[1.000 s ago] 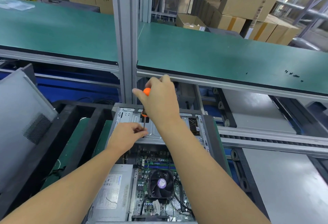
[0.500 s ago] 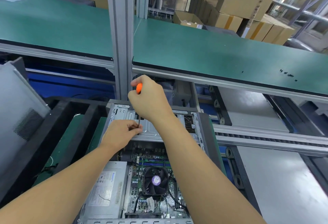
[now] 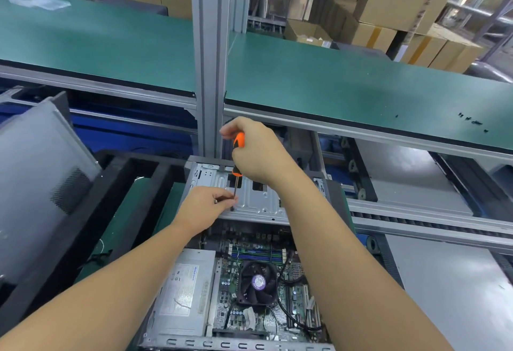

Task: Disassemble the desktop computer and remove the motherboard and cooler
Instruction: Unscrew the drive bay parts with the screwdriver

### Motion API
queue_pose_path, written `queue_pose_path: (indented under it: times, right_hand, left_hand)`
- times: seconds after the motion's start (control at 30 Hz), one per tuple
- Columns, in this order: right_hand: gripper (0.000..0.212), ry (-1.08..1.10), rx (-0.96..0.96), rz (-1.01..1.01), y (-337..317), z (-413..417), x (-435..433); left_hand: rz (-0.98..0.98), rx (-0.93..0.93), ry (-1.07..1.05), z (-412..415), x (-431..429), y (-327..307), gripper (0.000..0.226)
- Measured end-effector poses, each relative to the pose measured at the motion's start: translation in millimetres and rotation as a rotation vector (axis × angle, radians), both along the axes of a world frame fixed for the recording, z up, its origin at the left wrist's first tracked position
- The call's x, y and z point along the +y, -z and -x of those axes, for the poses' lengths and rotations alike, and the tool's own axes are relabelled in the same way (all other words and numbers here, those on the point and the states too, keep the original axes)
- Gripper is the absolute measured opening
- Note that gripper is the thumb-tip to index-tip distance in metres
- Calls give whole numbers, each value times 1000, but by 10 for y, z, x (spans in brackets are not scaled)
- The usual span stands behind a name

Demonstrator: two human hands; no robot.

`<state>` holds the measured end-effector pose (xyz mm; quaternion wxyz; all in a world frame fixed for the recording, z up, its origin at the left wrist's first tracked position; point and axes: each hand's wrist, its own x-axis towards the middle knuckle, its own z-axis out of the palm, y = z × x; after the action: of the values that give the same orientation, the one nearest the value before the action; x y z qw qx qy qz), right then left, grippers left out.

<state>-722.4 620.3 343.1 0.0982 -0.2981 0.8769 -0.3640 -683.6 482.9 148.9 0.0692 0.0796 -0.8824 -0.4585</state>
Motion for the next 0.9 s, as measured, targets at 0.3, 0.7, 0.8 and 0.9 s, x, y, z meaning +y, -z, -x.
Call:
queue_pose_path:
  times: [0.3, 0.7, 0.8, 0.9]
  right_hand:
    - [32, 40, 396, -368, 98, 8, -98]
    - [31, -99, 183, -400, -44, -15, -129]
    - [48, 96, 455, -542, -20, -30, -115]
    - [44, 66, 401, -612, -34, -22, -146]
  left_hand:
    - [32, 23, -38, 8, 31, -23, 15]
    - [49, 4, -1, 34, 8, 24, 7]
    - [34, -6, -44, 37, 11, 16, 10]
    - [52, -21, -56, 47, 18, 33, 11]
